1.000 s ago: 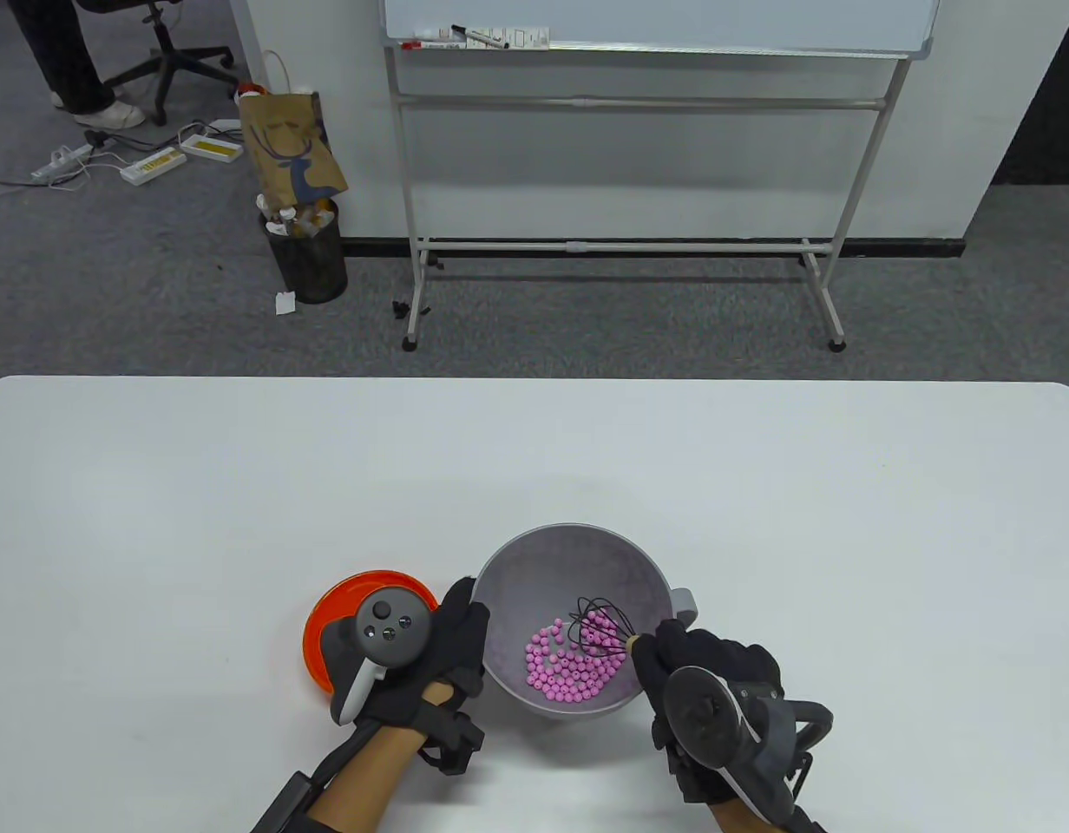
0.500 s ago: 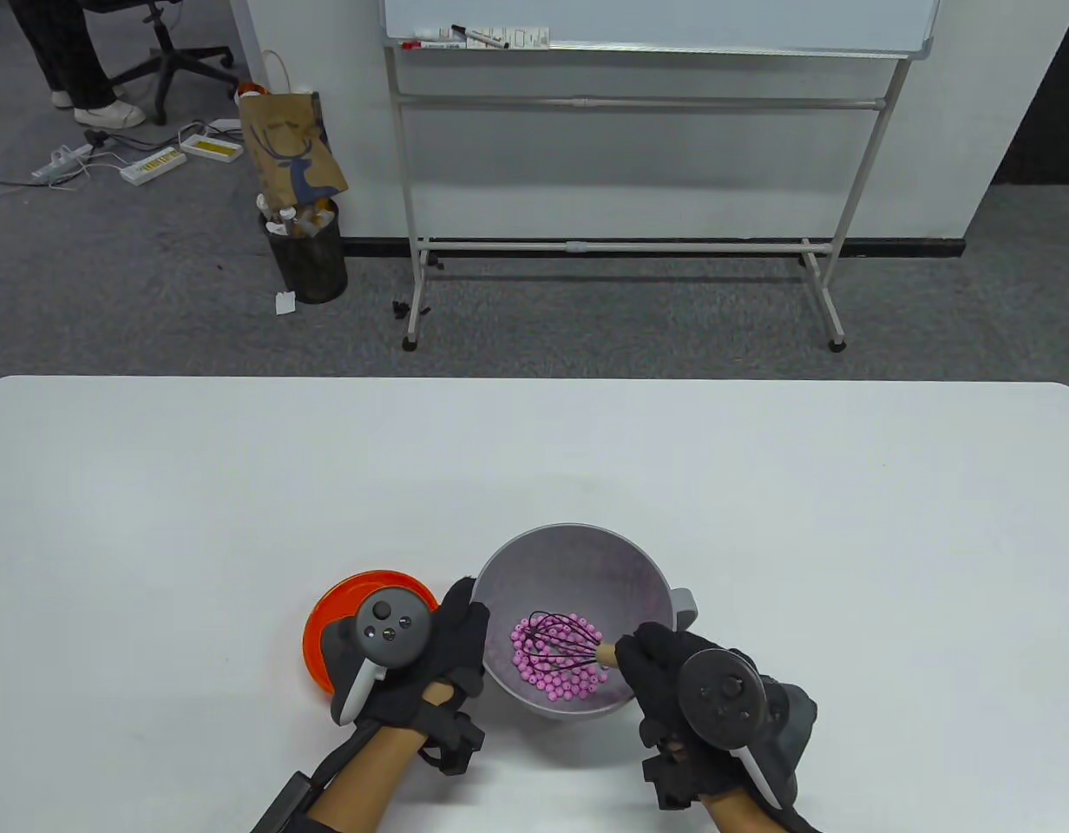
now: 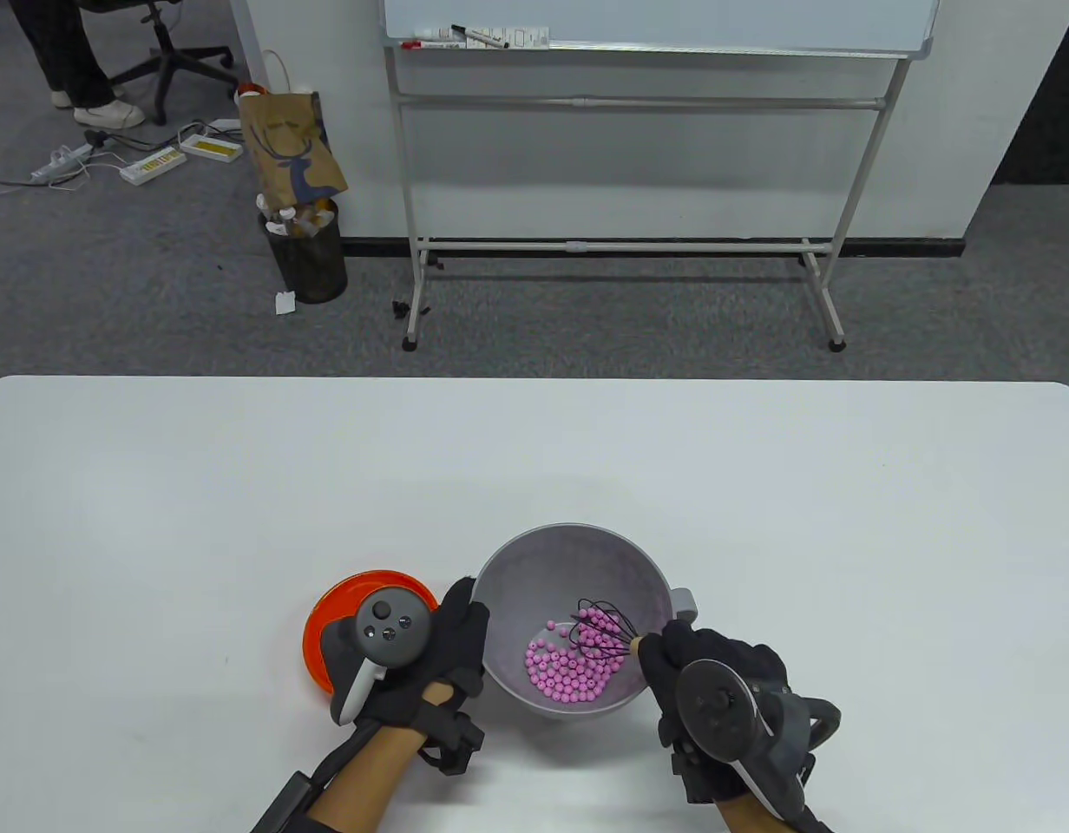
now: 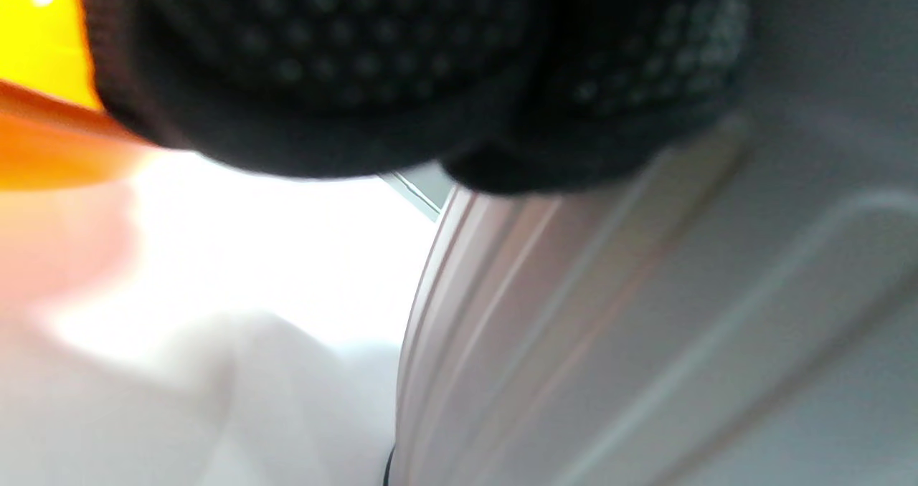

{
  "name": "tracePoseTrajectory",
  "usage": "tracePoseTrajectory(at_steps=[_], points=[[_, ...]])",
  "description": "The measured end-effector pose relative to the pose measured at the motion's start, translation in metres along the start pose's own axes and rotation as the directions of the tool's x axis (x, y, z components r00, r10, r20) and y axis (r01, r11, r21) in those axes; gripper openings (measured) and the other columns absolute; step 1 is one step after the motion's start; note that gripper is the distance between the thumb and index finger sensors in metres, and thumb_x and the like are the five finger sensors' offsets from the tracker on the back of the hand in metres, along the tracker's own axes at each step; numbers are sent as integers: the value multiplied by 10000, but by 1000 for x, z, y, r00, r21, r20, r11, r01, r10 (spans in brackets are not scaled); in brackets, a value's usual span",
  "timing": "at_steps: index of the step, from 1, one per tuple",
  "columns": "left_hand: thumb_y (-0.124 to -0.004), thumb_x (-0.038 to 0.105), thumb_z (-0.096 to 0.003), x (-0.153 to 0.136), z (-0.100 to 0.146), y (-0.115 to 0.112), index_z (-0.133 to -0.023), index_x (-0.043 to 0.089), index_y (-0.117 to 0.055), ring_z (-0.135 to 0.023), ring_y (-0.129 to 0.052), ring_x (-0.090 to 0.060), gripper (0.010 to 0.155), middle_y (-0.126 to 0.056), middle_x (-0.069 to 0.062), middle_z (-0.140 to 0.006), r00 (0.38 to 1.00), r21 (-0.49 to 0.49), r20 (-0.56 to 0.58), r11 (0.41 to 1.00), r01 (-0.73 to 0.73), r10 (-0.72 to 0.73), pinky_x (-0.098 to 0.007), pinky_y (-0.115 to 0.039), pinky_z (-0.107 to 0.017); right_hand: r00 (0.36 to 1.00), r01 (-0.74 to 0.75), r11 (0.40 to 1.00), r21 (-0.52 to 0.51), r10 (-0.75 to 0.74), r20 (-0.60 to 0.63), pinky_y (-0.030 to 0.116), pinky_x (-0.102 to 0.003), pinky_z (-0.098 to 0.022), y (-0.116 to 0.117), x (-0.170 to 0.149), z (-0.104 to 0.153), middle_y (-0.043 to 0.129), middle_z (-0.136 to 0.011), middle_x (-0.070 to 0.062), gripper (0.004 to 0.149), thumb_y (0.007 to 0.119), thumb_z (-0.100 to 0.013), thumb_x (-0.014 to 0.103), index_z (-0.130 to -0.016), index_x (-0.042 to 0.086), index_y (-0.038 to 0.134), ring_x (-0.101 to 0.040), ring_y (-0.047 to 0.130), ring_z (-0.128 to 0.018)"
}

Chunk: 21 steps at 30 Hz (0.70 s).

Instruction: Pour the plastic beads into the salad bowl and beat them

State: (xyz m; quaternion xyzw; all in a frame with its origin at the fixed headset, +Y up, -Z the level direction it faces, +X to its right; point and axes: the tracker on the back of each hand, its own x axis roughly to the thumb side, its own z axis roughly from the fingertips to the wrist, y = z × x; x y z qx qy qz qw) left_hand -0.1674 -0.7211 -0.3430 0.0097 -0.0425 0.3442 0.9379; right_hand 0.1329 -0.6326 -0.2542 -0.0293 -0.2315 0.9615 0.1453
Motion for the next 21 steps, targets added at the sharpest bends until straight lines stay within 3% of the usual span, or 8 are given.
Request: tracePoseTrajectory(at_steps=[6, 12, 21], points=[[-643, 479, -523, 0, 0, 0, -953, 130, -731, -91, -1016, -105, 560, -1028, 124, -238, 1000, 0, -1, 1000, -2, 2, -406, -905, -362, 982, 189, 969, 156, -185, -42, 854, -408, -359, 2, -2, -1, 992, -215, -6, 442, 958, -375, 523, -611, 157, 1034, -181, 924, -43], [-642, 479, -524, 0, 0, 0, -953, 127, -731, -90, -1016, -105, 562, -1028, 124, -239, 1000, 0, 0, 1000, -2, 2, -406, -904, -363, 976, 211, 975, 70, -207, -63, 846, -416, -376, 20, -6, -3, 998, -243, -9, 443, 951, -376, 524, -636, 173, 1027, -187, 933, -66], [-643, 480, -523, 0, 0, 0, -953, 129, -730, -91, -1016, -105, 561, -1028, 125, -239, 1000, -1, 0, 1000, -1, 1, -406, -905, -362, 1000, 20, 998, -55, -20, 6, 844, -416, -383, 17, 1, -1, 1001, -250, -9, 442, 953, -371, 531, -639, 188, 1027, -191, 933, -72]])
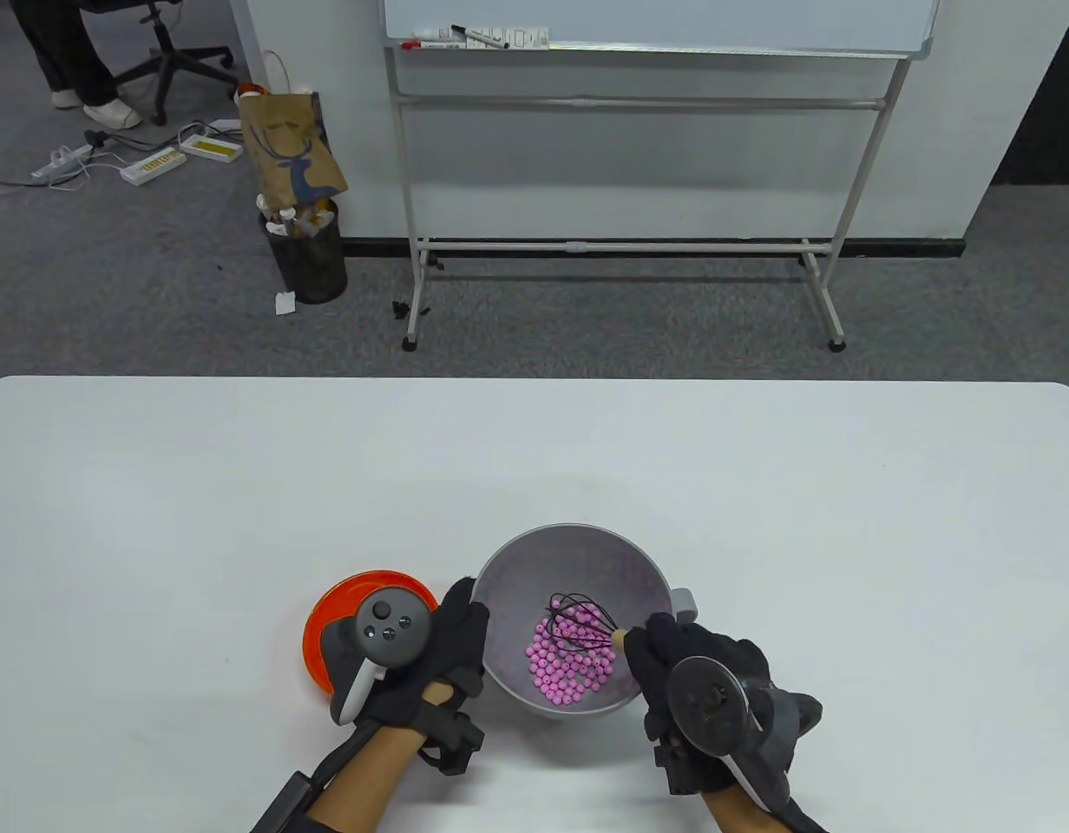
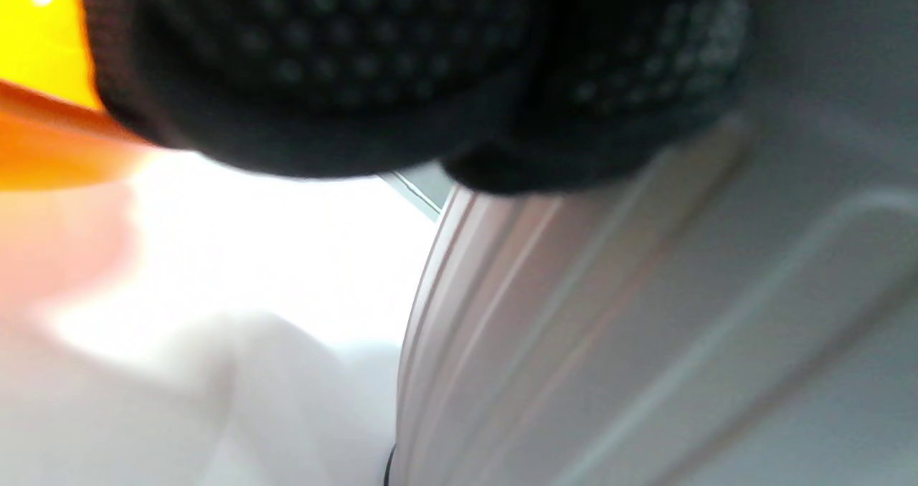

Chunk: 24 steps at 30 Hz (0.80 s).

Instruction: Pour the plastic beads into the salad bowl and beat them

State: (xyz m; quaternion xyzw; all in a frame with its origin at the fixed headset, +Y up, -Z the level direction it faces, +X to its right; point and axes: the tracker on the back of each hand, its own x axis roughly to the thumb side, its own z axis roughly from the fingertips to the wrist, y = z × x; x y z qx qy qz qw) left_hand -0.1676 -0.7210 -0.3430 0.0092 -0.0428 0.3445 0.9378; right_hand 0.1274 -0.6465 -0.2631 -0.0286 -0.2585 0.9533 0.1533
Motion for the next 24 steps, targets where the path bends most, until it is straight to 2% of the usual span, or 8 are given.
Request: tracePoseTrajectory(at_steps=[5, 8, 11, 14, 18, 24], points=[[-642, 479, -524, 0, 0, 0, -952, 128, -731, -90, -1016, -105, 561, -1028, 124, -238, 1000, 1, -1, 1000, 1, -1, -406, -904, -362, 998, -58, 998, -1, 58, 25, 847, -416, -372, -11, 5, 2, 1000, -230, -13, 439, 965, -362, 526, -620, 178, 1037, -193, 926, -55], [-643, 479, -523, 0, 0, 0, -952, 130, -731, -90, -1016, -105, 560, -1028, 124, -238, 1000, 1, -1, 1000, 2, -2, -406, -905, -362, 998, -47, 998, 48, 46, 37, 853, -411, -352, -18, 8, 3, 996, -210, -14, 441, 976, -356, 521, -604, 163, 1042, -188, 917, -35], [-643, 479, -523, 0, 0, 0, -951, 128, -732, -90, -1016, -105, 561, -1028, 124, -237, 1000, 1, 0, 1000, 0, 0, -406, -905, -362, 999, 50, 990, 131, -52, 16, 855, -408, -347, -23, 7, 1, 991, -206, -15, 444, 978, -356, 517, -605, 155, 1039, -184, 914, -31], [-643, 479, -523, 0, 0, 0, -952, 128, -732, -90, -1016, -105, 561, -1028, 124, -238, 1000, 1, 0, 1000, 1, -1, -407, -905, -362, 987, 161, 967, 199, -158, -32, 853, -408, -351, -17, 2, 0, 991, -213, -13, 443, 971, -365, 518, -610, 156, 1037, -182, 915, -35], [-642, 478, -524, 0, 0, 0, -952, 128, -731, -91, -1016, -105, 560, -1027, 124, -239, 1000, 2, -1, 1000, 3, -3, -406, -905, -362, 980, 196, 965, 172, -188, -61, 852, -409, -359, -3, -2, 0, 994, -230, -7, 441, 954, -377, 523, -628, 168, 1029, -179, 922, -49], [-643, 479, -523, 0, 0, 0, -951, 128, -732, -90, -1016, -105, 561, -1028, 124, -239, 1000, 2, -1, 1000, 3, -3, -407, -905, -362, 994, 107, 991, 79, -104, -39, 847, -413, -373, 5, -1, -1, 999, -245, -7, 443, 951, -376, 529, -640, 182, 1026, -184, 929, -63]])
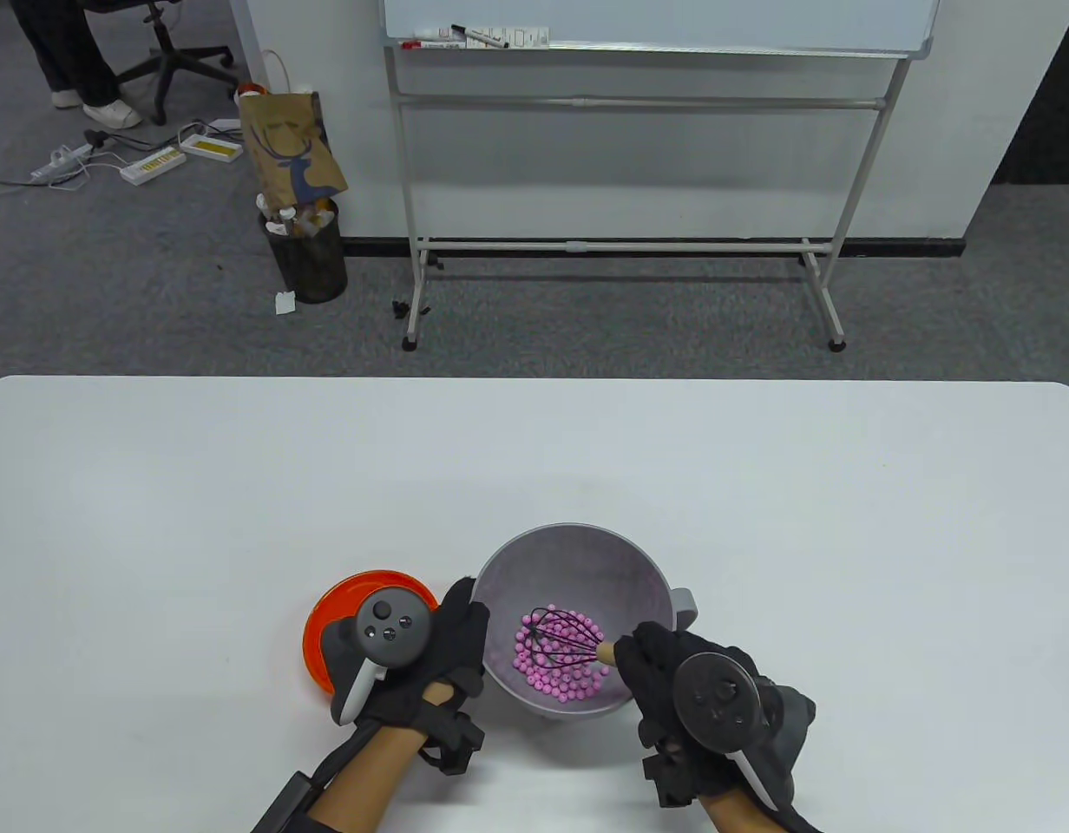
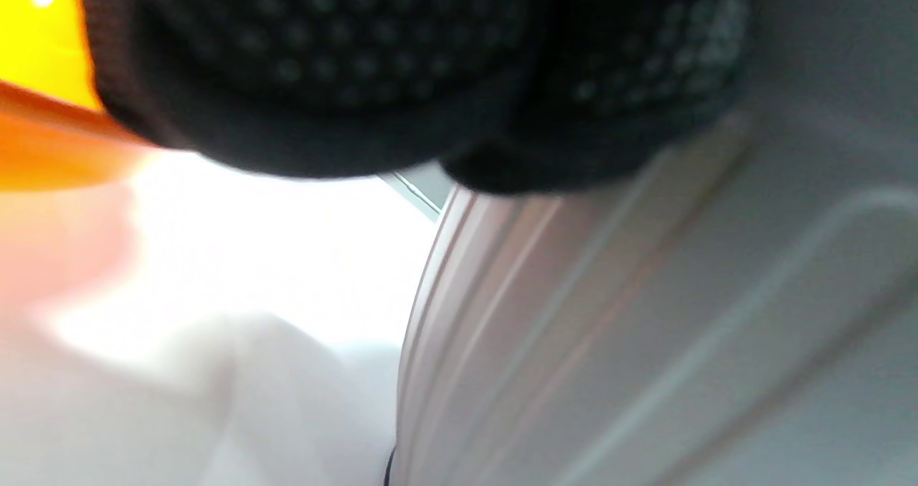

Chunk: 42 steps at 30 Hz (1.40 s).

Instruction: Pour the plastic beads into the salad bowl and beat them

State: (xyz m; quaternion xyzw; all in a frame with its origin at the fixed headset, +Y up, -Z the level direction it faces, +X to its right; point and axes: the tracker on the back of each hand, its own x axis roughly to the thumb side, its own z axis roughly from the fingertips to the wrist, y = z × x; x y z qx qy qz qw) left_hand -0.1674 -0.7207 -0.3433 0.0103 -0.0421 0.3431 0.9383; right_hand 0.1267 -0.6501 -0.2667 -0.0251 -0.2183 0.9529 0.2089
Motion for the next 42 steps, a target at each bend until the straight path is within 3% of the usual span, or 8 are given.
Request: tracePoseTrajectory(at_steps=[6, 12, 17, 20, 26, 32, 42], points=[[-643, 479, -524, 0, 0, 0, -952, 128, -732, -91, -1016, -105, 560, -1028, 124, -239, 1000, -1, 0, 1000, -1, 1, -407, -904, -362, 994, -107, 992, -68, 109, 23, 846, -416, -369, -7, 1, 1, 998, -238, -13, 442, 957, -370, 527, -633, 179, 1031, -190, 925, -56], [-643, 479, -523, 0, 0, 0, -951, 128, -733, -89, -1016, -105, 561, -1028, 124, -237, 1000, -1, -1, 1000, 1, -1, -407, -905, -361, 985, -164, 985, -52, 167, 49, 850, -414, -360, -19, 9, 6, 996, -220, -15, 438, 969, -363, 520, -612, 167, 1040, -191, 921, -44], [-643, 479, -523, 0, 0, 0, -951, 129, -733, -90, -1016, -106, 560, -1028, 124, -238, 1000, 0, -1, 1000, 3, -3, -406, -905, -362, 999, -35, 997, 76, 32, 39, 855, -408, -350, -27, 11, 6, 992, -207, -12, 438, 972, -365, 518, -602, 156, 1043, -183, 917, -33], [-643, 479, -523, 0, 0, 0, -951, 128, -733, -90, -1016, -105, 561, -1028, 124, -238, 1000, 0, -1, 1000, 2, -2, -407, -905, -362, 997, 71, 987, 141, -71, -7, 853, -410, -355, -16, 6, 4, 992, -219, -11, 439, 962, -379, 517, -617, 155, 1035, -182, 920, -41], [-643, 479, -523, 0, 0, 0, -950, 128, -734, -89, -1016, -106, 560, -1028, 124, -238, 1000, 1, 0, 1000, 2, -2, -406, -905, -362, 999, 34, 999, 36, -34, -15, 846, -415, -378, 0, 0, 1, 1000, -252, -7, 435, 946, -384, 529, -640, 186, 1027, -186, 934, -70], [-642, 480, -524, 0, 0, 0, -952, 129, -732, -91, -1016, -105, 560, -1028, 124, -239, 1000, -1, 0, 1000, 1, -1, -407, -904, -362, 994, -106, 991, -79, 108, 27, 843, -417, -384, -4, 4, 2, 1003, -255, -11, 440, 951, -373, 528, -640, 188, 1028, -192, 934, -74], [-642, 480, -523, 0, 0, 0, -951, 128, -733, -90, -1016, -105, 561, -1028, 124, -238, 1000, 1, -1, 1000, 3, -3, -407, -904, -361, 980, -179, 982, -60, 183, 74, 852, -414, -354, -23, 17, 10, 997, -210, -18, 436, 976, -357, 517, -597, 160, 1046, -192, 919, -36]])
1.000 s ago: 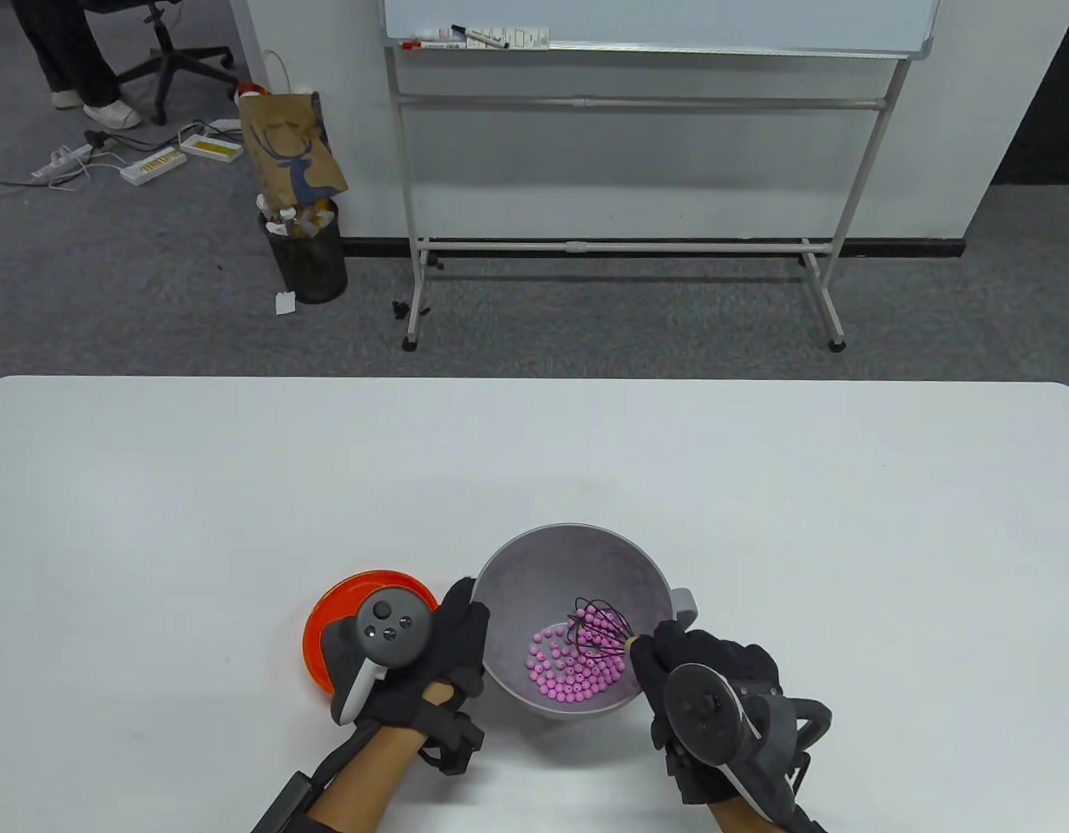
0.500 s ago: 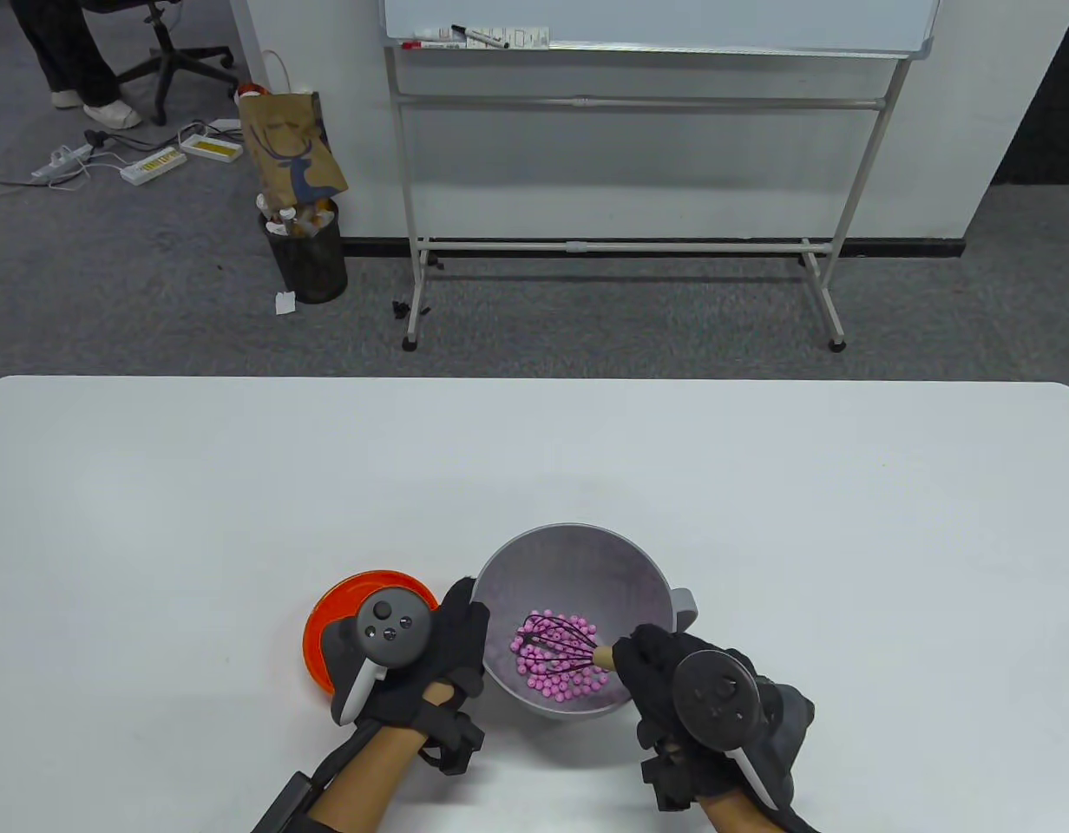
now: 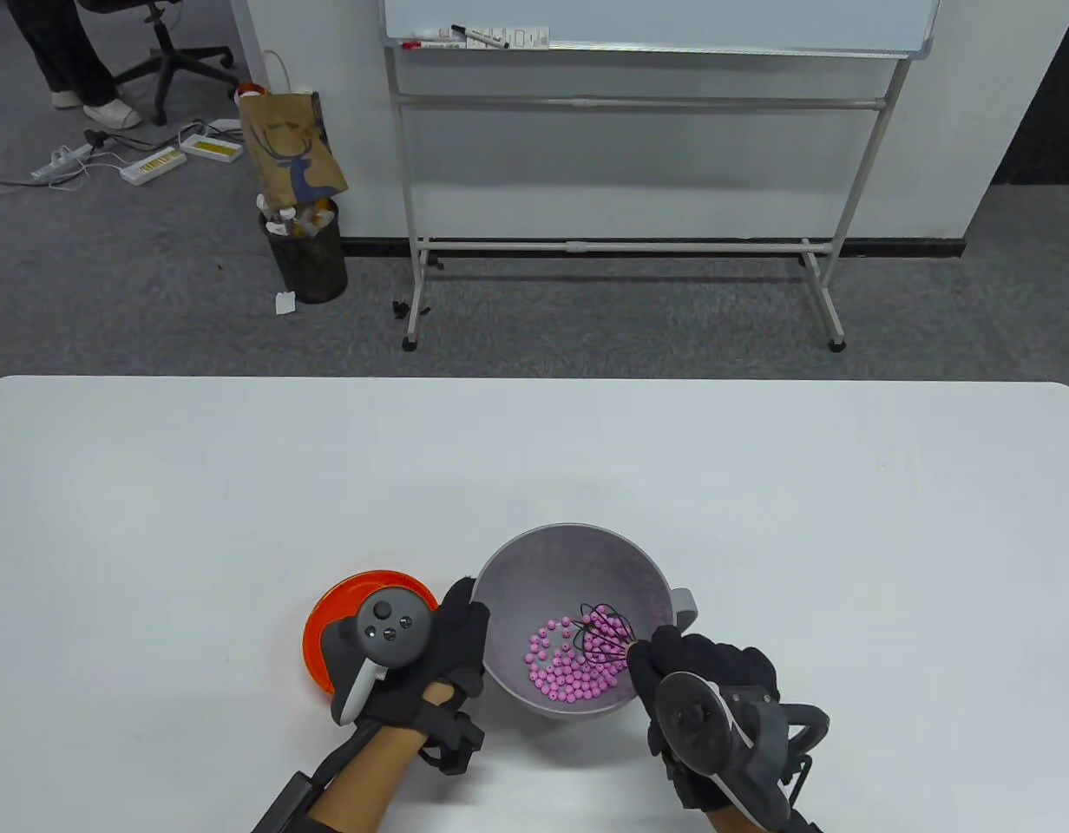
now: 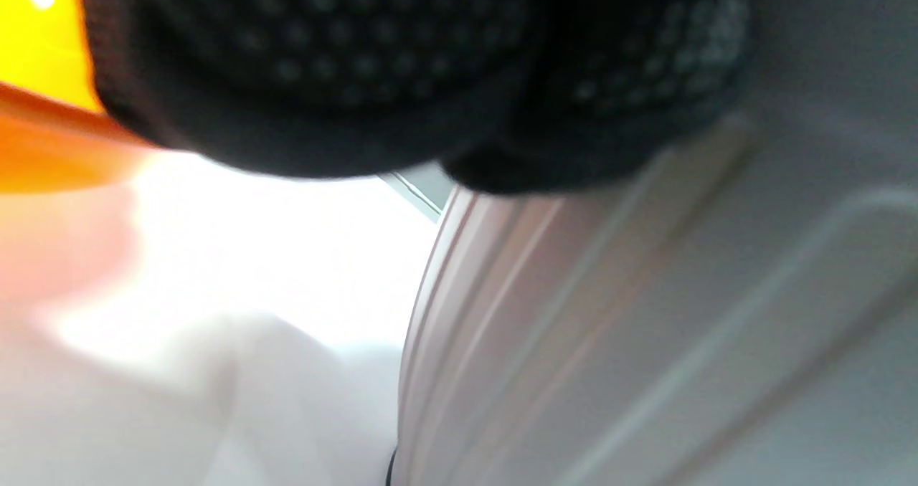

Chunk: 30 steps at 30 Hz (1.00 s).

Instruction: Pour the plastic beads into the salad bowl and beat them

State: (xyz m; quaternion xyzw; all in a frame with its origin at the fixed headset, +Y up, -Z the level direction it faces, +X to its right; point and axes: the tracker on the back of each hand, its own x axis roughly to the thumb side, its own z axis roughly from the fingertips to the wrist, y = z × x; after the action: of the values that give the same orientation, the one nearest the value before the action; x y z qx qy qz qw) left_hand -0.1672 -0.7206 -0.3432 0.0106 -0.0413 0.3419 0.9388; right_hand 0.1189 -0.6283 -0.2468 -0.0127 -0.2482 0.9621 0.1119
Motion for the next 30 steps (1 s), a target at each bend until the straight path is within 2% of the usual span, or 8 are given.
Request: tracePoseTrajectory(at_steps=[5, 8, 12, 15, 24, 27, 30], points=[[-642, 480, -523, 0, 0, 0, -951, 129, -733, -90, -1016, -105, 561, -1028, 124, -238, 1000, -1, 1, 1000, -1, 1, -407, -905, -361, 985, 174, 976, 131, -170, -36, 854, -408, -350, -2, -2, -1, 993, -207, -14, 437, 974, -363, 517, -599, 156, 1042, -184, 917, -33], [-642, 480, -524, 0, 0, 0, -951, 129, -732, -91, -1016, -105, 561, -1028, 124, -239, 1000, -1, 2, 1000, -2, 2, -407, -904, -362, 969, 242, 962, 124, -234, -77, 851, -410, -360, 11, -5, -2, 995, -225, -13, 436, 963, -375, 517, -618, 162, 1035, -184, 923, -47], [-642, 479, -524, 0, 0, 0, -951, 129, -733, -90, -1016, -106, 560, -1028, 124, -239, 1000, -1, 1, 1000, -1, 1, -406, -904, -363, 973, 218, 974, 65, -212, -91, 846, -414, -378, 24, -9, -4, 1000, -250, -10, 441, 952, -375, 525, -638, 179, 1028, -187, 933, -68], [-642, 480, -524, 0, 0, 0, -951, 129, -733, -91, -1017, -105, 561, -1028, 124, -239, 1000, -1, 2, 1000, -1, 1, -407, -904, -363, 987, 142, 990, 12, -141, -75, 844, -416, -384, 25, -10, -6, 1002, -257, -11, 441, 951, -374, 526, -641, 183, 1027, -190, 935, -74], [-642, 480, -523, 0, 0, 0, -952, 128, -732, -90, -1016, -106, 561, -1028, 125, -238, 1000, -3, 1, 1000, -3, 3, -407, -905, -362, 999, 15, 999, -30, -16, -45, 844, -419, -381, 9, -7, -4, 1001, -234, -18, 439, 964, -365, 522, -619, 172, 1038, -197, 927, -59], [-642, 480, -523, 0, 0, 0, -952, 128, -732, -91, -1016, -105, 562, -1028, 124, -239, 1000, -3, 1, 1000, -1, 1, -407, -904, -362, 999, 8, 1000, -3, -8, -32, 847, -417, -373, 3, -4, -2, 998, -218, -19, 439, 974, -358, 518, -606, 161, 1042, -197, 922, -46], [-642, 479, -524, 0, 0, 0, -951, 128, -732, -91, -1016, -106, 561, -1028, 124, -239, 1000, -3, 1, 1000, -1, 1, -407, -904, -363, 997, 75, 995, 71, -73, -32, 851, -412, -366, -4, -3, -3, 994, -210, -17, 435, 975, -361, 516, -598, 158, 1042, -191, 919, -37]])
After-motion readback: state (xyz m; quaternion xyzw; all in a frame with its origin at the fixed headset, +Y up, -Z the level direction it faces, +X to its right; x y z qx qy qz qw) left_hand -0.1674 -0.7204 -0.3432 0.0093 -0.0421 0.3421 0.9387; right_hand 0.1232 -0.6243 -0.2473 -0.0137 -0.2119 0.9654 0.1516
